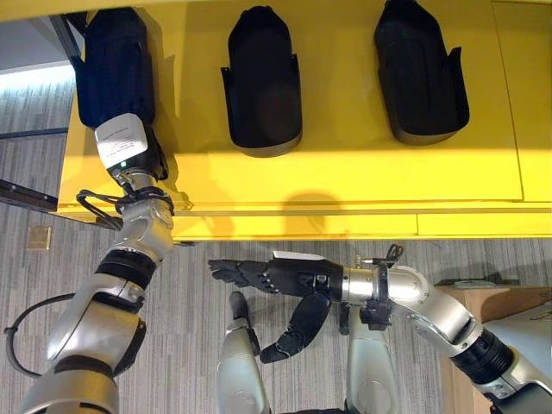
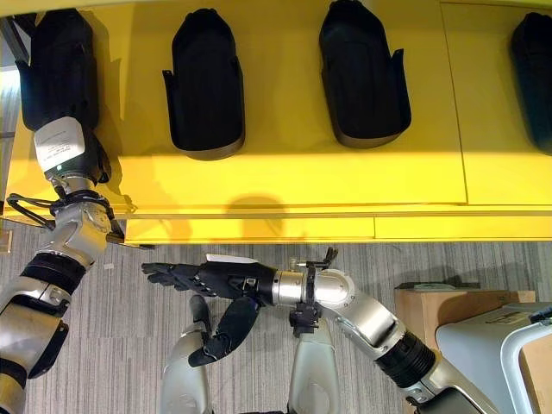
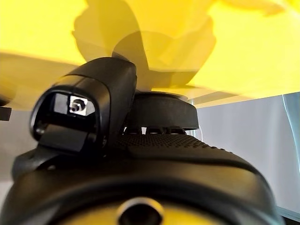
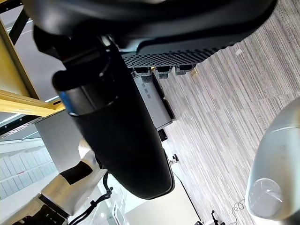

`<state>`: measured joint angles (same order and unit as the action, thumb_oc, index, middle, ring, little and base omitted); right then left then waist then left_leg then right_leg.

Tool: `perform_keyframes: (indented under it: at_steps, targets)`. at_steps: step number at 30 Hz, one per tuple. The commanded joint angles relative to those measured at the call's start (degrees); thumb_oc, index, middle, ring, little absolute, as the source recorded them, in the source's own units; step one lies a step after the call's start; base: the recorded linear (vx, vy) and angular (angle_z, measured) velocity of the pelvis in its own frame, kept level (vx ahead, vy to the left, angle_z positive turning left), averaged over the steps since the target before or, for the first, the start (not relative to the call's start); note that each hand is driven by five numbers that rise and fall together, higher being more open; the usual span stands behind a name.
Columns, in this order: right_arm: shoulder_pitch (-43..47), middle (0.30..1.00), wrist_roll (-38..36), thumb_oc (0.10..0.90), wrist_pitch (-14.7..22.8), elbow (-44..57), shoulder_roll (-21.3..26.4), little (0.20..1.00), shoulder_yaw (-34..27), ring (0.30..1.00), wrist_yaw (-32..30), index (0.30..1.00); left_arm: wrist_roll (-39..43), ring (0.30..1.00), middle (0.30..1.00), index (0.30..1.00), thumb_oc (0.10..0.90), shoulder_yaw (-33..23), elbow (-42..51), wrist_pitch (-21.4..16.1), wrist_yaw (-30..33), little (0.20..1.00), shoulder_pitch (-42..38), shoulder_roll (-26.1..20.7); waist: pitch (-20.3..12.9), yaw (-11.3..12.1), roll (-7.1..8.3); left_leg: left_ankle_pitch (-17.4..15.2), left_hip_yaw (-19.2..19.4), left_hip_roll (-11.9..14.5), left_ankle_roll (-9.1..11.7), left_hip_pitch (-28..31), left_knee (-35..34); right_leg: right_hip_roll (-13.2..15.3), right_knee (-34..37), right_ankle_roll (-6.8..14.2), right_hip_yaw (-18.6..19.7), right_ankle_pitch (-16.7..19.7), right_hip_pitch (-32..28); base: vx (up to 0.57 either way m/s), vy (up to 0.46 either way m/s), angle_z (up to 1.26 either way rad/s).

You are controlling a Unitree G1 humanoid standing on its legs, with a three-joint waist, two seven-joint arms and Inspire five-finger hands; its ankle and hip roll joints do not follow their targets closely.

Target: Move parts from the plastic box to the shelf.

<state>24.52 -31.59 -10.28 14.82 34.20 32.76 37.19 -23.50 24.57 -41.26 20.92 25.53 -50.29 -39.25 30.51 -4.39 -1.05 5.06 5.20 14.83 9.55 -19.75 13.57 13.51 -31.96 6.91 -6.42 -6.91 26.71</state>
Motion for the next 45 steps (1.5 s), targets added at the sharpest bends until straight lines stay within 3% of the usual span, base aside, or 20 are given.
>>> perform_keyframes:
  at_steps: [1, 21, 45]
  targets:
    - [-0.37, 1.000, -2.66, 0.900, 4.50, 6.59, -3.55, 1.000, -3.04, 1.000, 1.58, 1.000, -3.48, 1.000, 1.000, 1.000, 0.900, -0.03, 2.01, 0.48, -1.37, 1.000, 1.61, -2.46, -3.10, -0.03, 1.49, -9.74, 2.14, 1.71, -2.34, 1.62, 9.17, 1.35, 11.21, 2.88, 0.85, 4.51, -3.94, 0.00, 0.000, 0.00]
    - [-1.76, 1.000, -2.60, 0.900, 5.36, 6.77, -3.43, 1.000, -4.04, 1.000, 0.91, 1.000, -4.51, 1.000, 1.000, 1.000, 0.900, -1.11, 5.53, -1.03, -1.89, 1.000, 6.40, -3.30, -3.36, 0.72, 1.20, -10.29, 1.48, 1.08, -2.61, 1.75, 9.57, 1.86, 11.33, 3.13, 0.79, 4.72, -4.18, 0.00, 0.000, 0.00]
    - [-2.50, 1.000, -2.00, 0.900, 5.60, 7.06, -3.60, 1.000, -4.71, 1.000, 0.45, 1.000, -7.58, 1.000, 1.000, 1.000, 0.900, -1.95, 7.56, -0.13, -2.34, 1.000, 9.84, -3.02, -3.63, 1.36, 1.15, -10.79, 0.96, 0.59, -2.88, 2.02, 9.78, 2.14, 11.08, 3.20, 0.69, 4.51, -4.45, 0.00, 0.002, 0.00]
